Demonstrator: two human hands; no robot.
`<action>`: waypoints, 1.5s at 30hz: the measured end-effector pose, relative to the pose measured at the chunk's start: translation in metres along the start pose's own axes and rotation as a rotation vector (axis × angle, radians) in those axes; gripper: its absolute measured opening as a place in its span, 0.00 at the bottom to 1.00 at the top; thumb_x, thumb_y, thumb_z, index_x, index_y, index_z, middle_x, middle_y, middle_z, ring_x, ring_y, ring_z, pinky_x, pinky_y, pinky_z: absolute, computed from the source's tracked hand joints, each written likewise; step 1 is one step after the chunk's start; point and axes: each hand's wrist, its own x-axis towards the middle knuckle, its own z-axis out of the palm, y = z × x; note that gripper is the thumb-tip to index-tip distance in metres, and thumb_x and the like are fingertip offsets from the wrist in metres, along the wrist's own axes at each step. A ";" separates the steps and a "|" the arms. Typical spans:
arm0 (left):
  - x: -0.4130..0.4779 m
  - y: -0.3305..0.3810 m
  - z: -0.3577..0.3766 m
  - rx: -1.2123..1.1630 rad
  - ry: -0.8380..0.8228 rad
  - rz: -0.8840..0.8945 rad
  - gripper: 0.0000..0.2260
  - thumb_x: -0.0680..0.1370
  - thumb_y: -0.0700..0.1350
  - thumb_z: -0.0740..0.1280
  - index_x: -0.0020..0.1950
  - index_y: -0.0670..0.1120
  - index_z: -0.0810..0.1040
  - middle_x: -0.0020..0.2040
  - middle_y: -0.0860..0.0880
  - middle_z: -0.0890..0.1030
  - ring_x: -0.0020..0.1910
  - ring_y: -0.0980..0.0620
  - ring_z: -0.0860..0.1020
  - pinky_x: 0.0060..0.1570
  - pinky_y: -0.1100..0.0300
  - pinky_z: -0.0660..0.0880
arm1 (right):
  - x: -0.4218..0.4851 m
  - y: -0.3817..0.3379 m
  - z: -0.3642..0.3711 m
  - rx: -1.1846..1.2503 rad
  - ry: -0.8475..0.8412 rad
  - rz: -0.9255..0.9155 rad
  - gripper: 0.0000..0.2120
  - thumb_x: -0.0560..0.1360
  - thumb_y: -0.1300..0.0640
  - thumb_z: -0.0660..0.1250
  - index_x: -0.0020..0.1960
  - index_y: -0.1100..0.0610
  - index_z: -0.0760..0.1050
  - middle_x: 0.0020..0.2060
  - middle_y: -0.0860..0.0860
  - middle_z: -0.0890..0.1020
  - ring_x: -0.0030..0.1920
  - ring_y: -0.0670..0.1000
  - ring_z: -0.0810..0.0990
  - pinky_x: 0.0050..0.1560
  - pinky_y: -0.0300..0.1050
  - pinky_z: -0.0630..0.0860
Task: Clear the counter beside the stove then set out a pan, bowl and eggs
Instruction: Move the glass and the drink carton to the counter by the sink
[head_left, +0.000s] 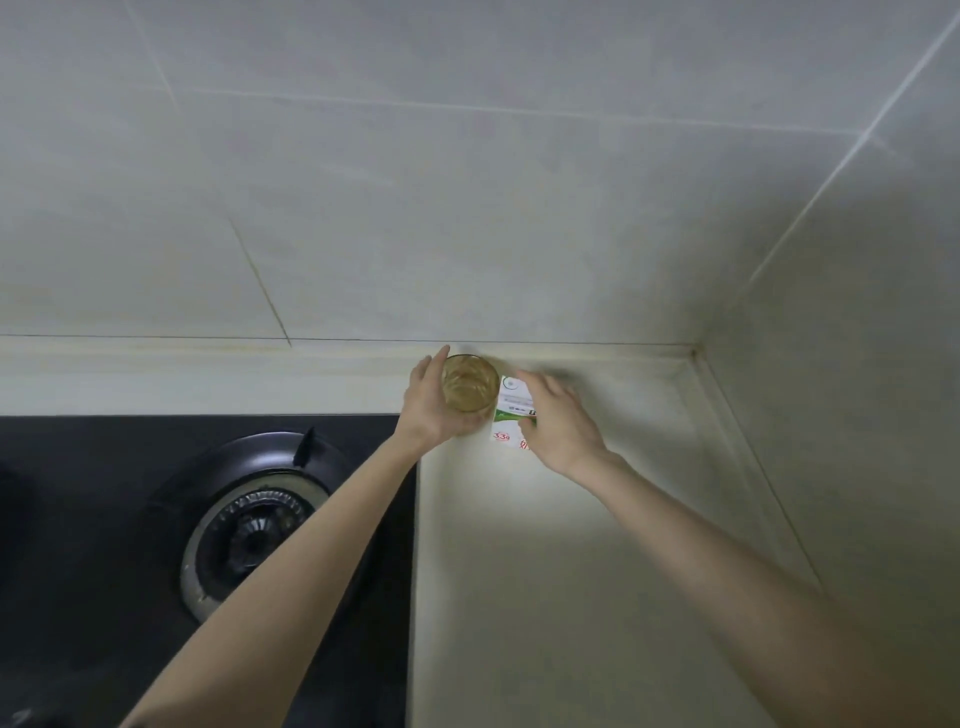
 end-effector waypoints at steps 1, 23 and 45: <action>0.004 0.000 0.002 0.004 -0.007 0.006 0.49 0.65 0.45 0.79 0.78 0.50 0.53 0.76 0.47 0.56 0.75 0.49 0.59 0.72 0.52 0.61 | 0.003 0.003 0.003 0.001 -0.005 -0.008 0.26 0.78 0.63 0.60 0.73 0.51 0.61 0.66 0.51 0.69 0.66 0.57 0.66 0.63 0.51 0.69; -0.090 0.029 -0.025 -0.027 0.263 0.187 0.40 0.61 0.47 0.81 0.70 0.56 0.67 0.60 0.54 0.73 0.55 0.62 0.71 0.52 0.70 0.66 | -0.066 -0.014 -0.043 0.079 0.140 -0.144 0.21 0.78 0.60 0.63 0.70 0.53 0.67 0.62 0.50 0.71 0.61 0.56 0.68 0.58 0.48 0.70; -0.520 -0.031 -0.109 -0.002 0.802 -0.008 0.42 0.57 0.49 0.80 0.69 0.61 0.68 0.58 0.59 0.76 0.58 0.59 0.74 0.52 0.67 0.70 | -0.358 -0.154 -0.012 0.071 0.109 -0.878 0.19 0.77 0.48 0.64 0.66 0.47 0.69 0.56 0.46 0.72 0.58 0.47 0.68 0.43 0.43 0.73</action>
